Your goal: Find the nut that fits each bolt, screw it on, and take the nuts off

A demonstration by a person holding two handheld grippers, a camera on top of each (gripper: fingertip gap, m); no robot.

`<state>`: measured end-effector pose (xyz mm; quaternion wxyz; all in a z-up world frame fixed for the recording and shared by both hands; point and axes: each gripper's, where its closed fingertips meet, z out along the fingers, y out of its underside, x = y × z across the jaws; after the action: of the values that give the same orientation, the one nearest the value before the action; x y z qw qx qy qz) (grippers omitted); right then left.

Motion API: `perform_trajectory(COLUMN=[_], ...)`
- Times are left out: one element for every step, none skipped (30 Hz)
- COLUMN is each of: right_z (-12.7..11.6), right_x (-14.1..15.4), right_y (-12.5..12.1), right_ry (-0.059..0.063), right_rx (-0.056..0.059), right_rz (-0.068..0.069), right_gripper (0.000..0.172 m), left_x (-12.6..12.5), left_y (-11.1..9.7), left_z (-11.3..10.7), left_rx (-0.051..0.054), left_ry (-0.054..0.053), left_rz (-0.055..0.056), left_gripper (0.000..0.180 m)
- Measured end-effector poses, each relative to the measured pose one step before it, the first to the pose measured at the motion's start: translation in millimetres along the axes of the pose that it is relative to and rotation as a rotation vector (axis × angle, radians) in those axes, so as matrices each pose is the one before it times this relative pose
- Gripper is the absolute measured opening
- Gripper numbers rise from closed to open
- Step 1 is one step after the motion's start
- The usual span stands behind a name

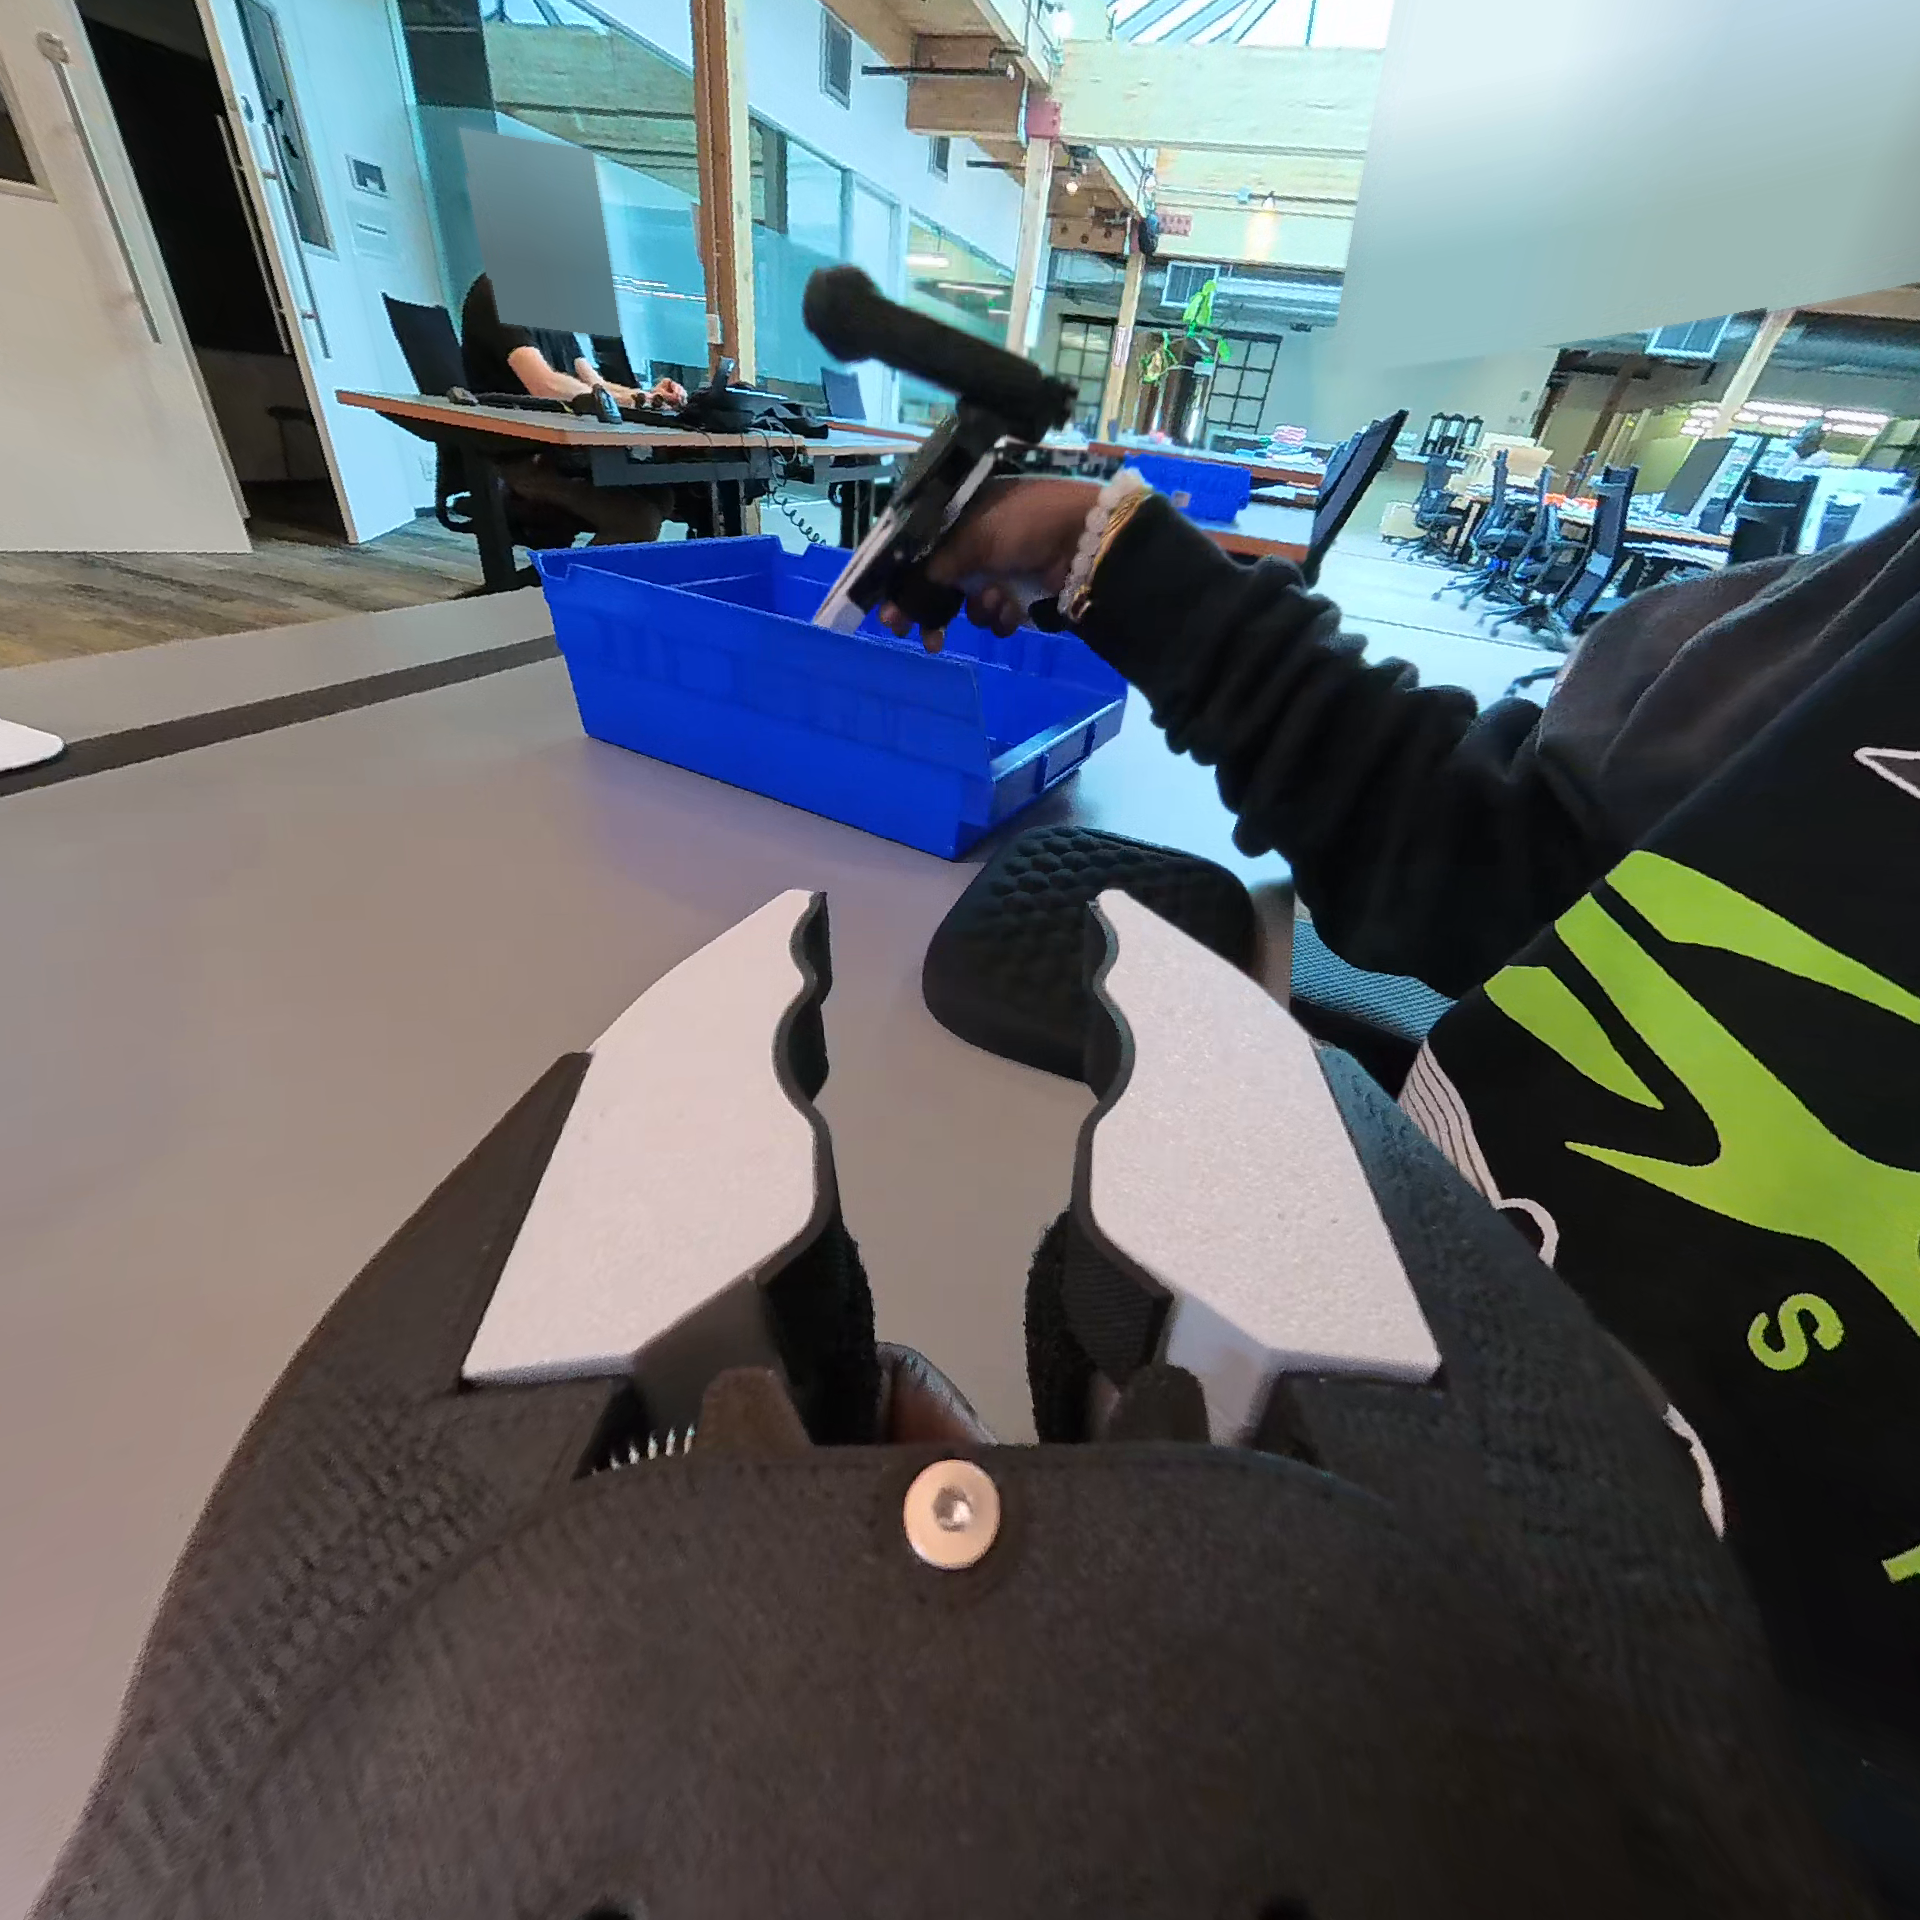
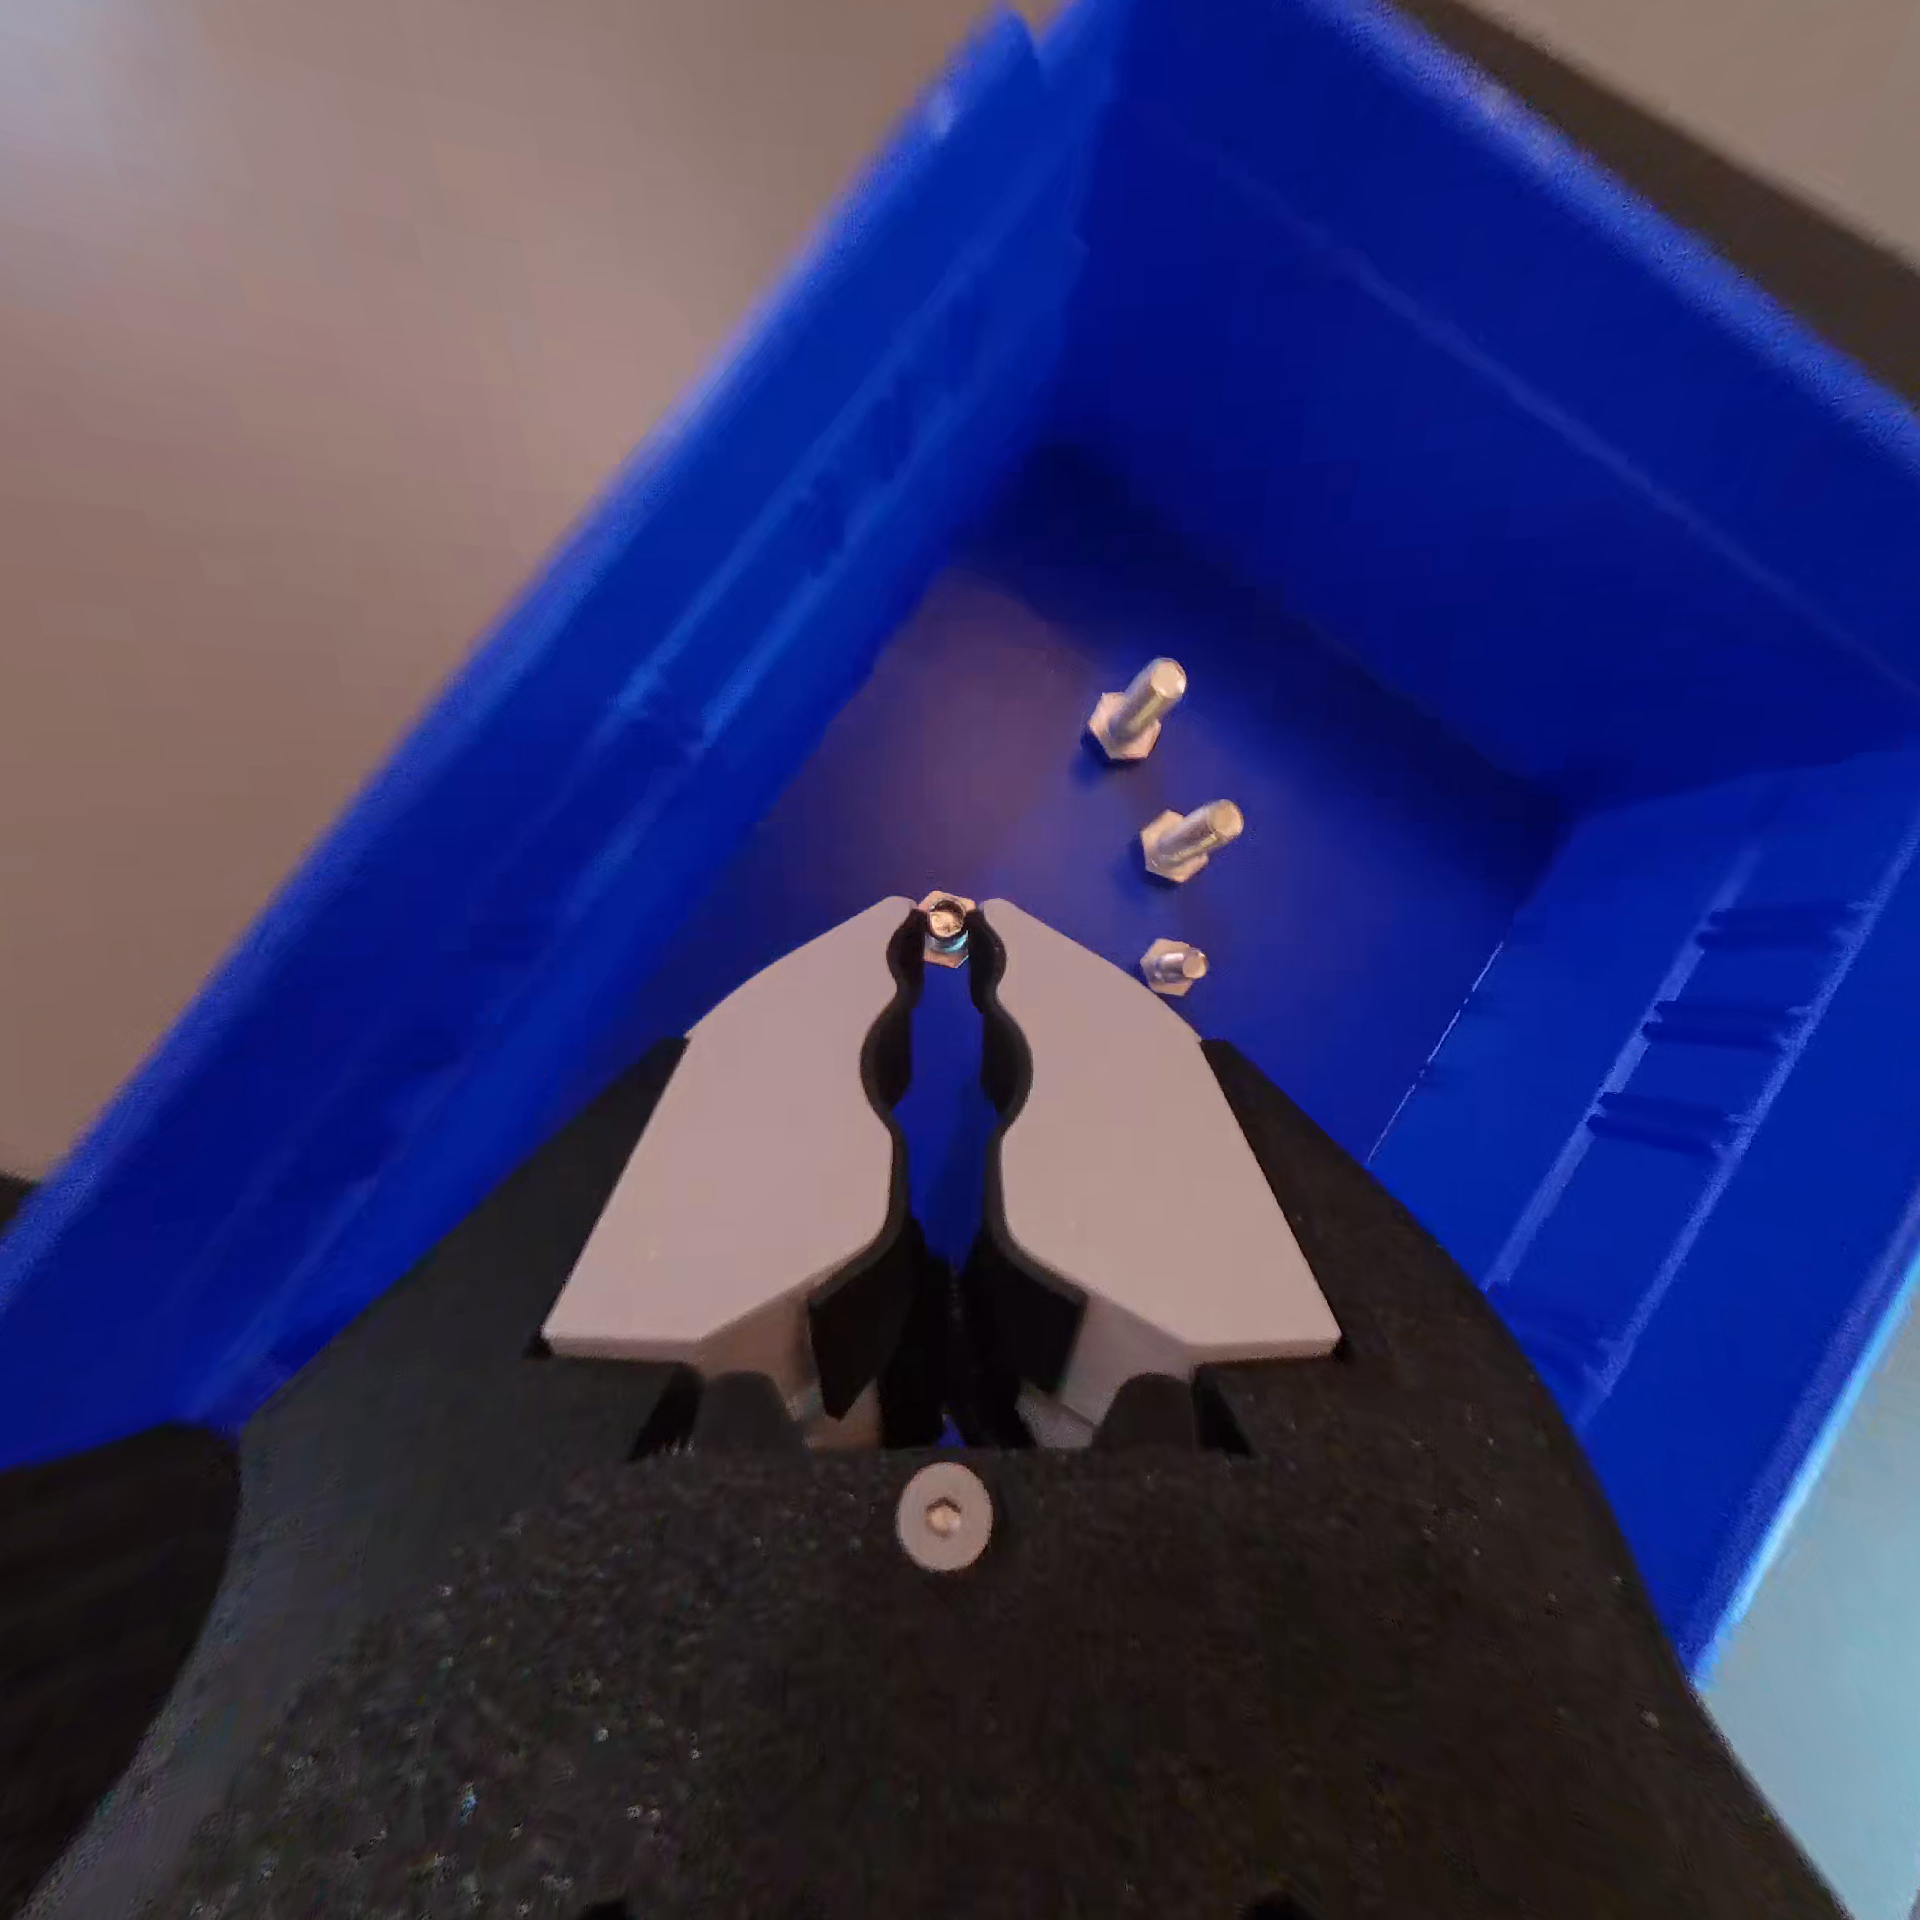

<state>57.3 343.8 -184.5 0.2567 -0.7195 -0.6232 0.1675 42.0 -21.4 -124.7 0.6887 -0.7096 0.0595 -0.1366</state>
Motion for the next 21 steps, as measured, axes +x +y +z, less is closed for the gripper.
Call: perform_trajectory(right_z=[7.47,6.49,5.56,4.63,3.87,3.27,2.55,2.06,1.82,1.70,1.35,0.69,-0.05,-1.37,-3.32,-5.20,-6.71,-8.03,-9.04,-9.66,-9.61], right_x=[5.36,4.07,3.12,2.92,2.31,1.64,1.32,1.29,0.87,0.56,0.70,0.49,-0.22,-0.45,-1.10,-1.24,-0.91,-1.83,-3.13,-3.73,-4.34], right_y=[4.91,4.02,2.68,1.85,1.84,1.97,1.91,1.65,1.58,1.57,1.35,0.87,0.35,-0.57,-2.17,-3.67,-4.17,-4.73,-5.44,-5.59,-5.10], right_ry=[0.0105,0.0057,0.0028,0.0048,0.0026,-0.0003,0.0000,0.0020,0.0011,-0.0003,0.0024,0.0012,-0.0027,-0.0019,-0.0004,0.0043,0.0122,0.0121,0.0079,0.0073,0.0064], right_rx=[-0.0275,-0.0232,-0.0147,-0.0091,-0.0102,-0.0101,-0.0111,-0.0086,-0.0077,-0.0080,-0.0061,-0.0030,0.0000,0.0066,0.0200,0.0317,0.0360,0.0408,0.0466,0.0476,0.0433], right_rz=[0.0120,0.0106,0.0094,0.0092,0.0078,0.0067,0.0060,0.0033,0.0012,0.0017,0.0017,0.0001,0.0022,0.0053,0.0043,0.0017,0.0001,-0.0047,-0.0058,-0.0023,-0.0034], right_gripper=[0.008,0.008,0.008,0.008,0.008,0.008,0.008,0.008,0.008,0.008,0.009,0.009,0.013,0.016,0.018,0.018,0.019,0.020,0.021,0.023,0.024], left_x=[-0.27,-0.28,-0.39,-0.25,-0.18,-0.34,-0.34,-0.39,-0.38,-0.44,-0.42,-0.55,-0.62,-1.01,-1.55,-2.69,-4.93,-7.44,-9.39,-11.91,-14.35], left_y=[-0.13,-0.21,-0.16,-0.18,-0.30,-0.32,-0.35,-0.28,-0.42,-0.52,-0.57,-0.63,-0.91,-1.56,-3.16,-5.17,-6.13,-6.46,-6.95,-7.39,-6.91], left_z=[-0.16,-0.21,-0.36,-0.41,-0.53,-0.61,-0.56,-0.57,-0.62,-0.66,-0.69,-0.79,-1.06,-1.78,-2.82,-3.99,-5.13,-6.36,-7.41,-8.52,-8.87], left_rx=[-0.0012,-0.0006,-0.0010,-0.0016,-0.0012,-0.0010,-0.0016,-0.0014,-0.0004,-0.0005,-0.0008,-0.0019,-0.0037,-0.0055,-0.0028,0.0022,0.0001,-0.0061,-0.0073,-0.0067,-0.0118], left_ry=[-0.0020,-0.0028,-0.0032,-0.0019,-0.0027,-0.0036,-0.0036,-0.0033,-0.0031,-0.0032,-0.0032,-0.0040,-0.0041,-0.0050,-0.0077,-0.0123,-0.0220,-0.0301,-0.0342,-0.0427,-0.0505], left_rz=[0.0023,0.0014,0.0011,0.0017,0.0029,0.0038,0.0035,0.0032,0.0025,0.0018,0.0017,0.0009,0.0013,0.0036,0.0054,0.0071,0.0064,0.0093,0.0140,0.0131,0.0104], left_gripper=[0.047,0.047,0.047,0.047,0.047,0.047,0.047,0.047,0.047,0.047,0.047,0.047,0.047,0.047,0.047,0.047,0.047,0.047,0.047,0.047,0.047])
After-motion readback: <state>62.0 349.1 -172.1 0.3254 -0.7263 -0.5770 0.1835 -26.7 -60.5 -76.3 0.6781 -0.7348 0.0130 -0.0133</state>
